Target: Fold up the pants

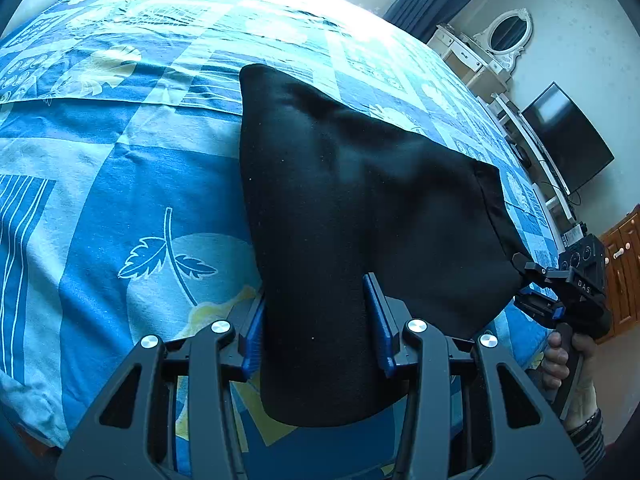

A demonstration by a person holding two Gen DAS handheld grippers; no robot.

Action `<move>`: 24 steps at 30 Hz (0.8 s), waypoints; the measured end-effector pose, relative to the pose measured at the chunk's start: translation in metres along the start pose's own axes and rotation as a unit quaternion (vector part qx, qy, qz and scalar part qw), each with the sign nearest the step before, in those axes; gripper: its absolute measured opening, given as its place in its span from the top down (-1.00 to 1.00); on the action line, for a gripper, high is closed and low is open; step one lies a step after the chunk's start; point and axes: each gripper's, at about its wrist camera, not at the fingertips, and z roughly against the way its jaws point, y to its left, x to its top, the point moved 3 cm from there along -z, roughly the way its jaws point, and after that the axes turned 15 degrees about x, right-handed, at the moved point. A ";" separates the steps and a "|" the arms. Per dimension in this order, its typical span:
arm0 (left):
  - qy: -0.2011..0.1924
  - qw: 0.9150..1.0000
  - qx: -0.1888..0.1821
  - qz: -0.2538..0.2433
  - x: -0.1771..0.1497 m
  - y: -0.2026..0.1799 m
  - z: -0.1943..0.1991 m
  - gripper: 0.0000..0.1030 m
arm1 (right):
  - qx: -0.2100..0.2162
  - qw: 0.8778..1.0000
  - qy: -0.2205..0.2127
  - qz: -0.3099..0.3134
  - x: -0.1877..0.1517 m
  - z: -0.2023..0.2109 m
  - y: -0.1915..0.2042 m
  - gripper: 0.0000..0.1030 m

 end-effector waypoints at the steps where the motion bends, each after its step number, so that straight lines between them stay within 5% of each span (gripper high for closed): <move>1: 0.000 1.000 0.002 -0.001 -0.002 0.000 0.001 0.16 | 0.001 1.000 0.000 -0.001 -0.001 0.001 0.000 0.27; 15: -0.005 1.000 0.015 -0.011 -0.014 -0.005 0.005 0.13 | 0.002 1.000 0.005 -0.019 -0.003 0.006 -0.012 0.25; 20: -0.005 1.000 0.011 -0.003 -0.016 -0.002 0.002 -0.01 | 0.005 0.999 0.001 -0.036 -0.005 0.007 -0.018 -0.11; 24: -0.011 1.000 0.016 -0.006 -0.016 -0.003 -0.001 -0.17 | 0.000 0.999 0.003 -0.035 -0.006 0.002 -0.019 -0.16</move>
